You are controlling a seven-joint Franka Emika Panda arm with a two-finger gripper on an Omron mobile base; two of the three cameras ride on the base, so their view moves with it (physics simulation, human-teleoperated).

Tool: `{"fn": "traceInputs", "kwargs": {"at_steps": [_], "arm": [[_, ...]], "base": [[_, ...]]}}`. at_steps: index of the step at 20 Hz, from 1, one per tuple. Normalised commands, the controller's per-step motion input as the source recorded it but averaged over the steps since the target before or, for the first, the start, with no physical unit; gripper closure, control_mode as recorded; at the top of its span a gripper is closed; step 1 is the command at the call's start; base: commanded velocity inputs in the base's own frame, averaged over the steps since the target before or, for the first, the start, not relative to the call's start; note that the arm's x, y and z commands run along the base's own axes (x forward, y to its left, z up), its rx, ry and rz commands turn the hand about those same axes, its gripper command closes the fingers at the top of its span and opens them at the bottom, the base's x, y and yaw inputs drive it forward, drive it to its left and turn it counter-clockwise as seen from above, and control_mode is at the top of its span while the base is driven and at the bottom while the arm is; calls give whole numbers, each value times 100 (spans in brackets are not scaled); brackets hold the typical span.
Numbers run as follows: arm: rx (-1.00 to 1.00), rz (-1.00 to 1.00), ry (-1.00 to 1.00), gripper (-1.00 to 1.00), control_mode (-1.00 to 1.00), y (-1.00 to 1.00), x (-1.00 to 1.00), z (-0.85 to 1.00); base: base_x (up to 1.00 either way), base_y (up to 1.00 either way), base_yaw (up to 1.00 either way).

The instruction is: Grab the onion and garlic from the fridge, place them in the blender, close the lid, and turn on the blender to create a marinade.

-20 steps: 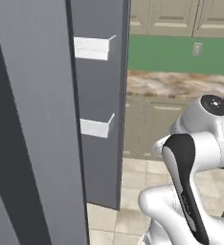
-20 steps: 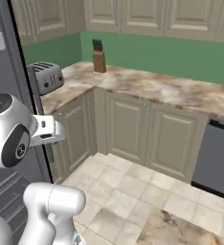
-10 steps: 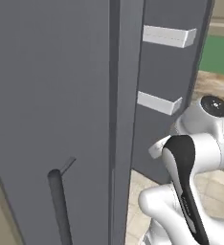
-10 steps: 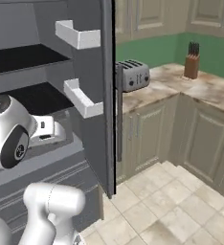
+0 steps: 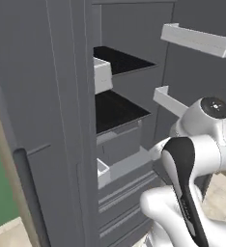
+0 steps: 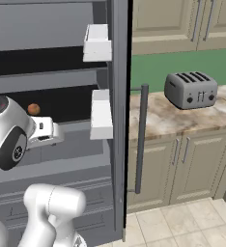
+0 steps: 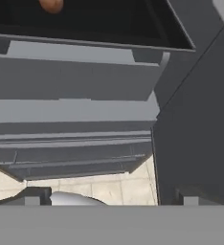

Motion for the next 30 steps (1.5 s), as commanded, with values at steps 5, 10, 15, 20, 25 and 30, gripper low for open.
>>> {"fn": "traceInputs", "kwargs": {"at_steps": [5, 10, 15, 20, 25, 30], "arm": [[0, 0, 0, -100, 100, 0, 0, 0], [0, 0, 0, -100, 100, 0, 0, 0], [0, 0, 0, -100, 100, 0, 0, 0], [0, 0, 0, -100, 100, 0, 0, 0], [0, 0, 0, -100, 100, 0, 0, 0], [0, -3, -6, -100, -100, -1, 7, -11]], "base": [[0, -3, 21], [14, 10, 41], [27, 10, 34], [59, 18, 34], [67, 20, 17], [0, 0, 0]]}}
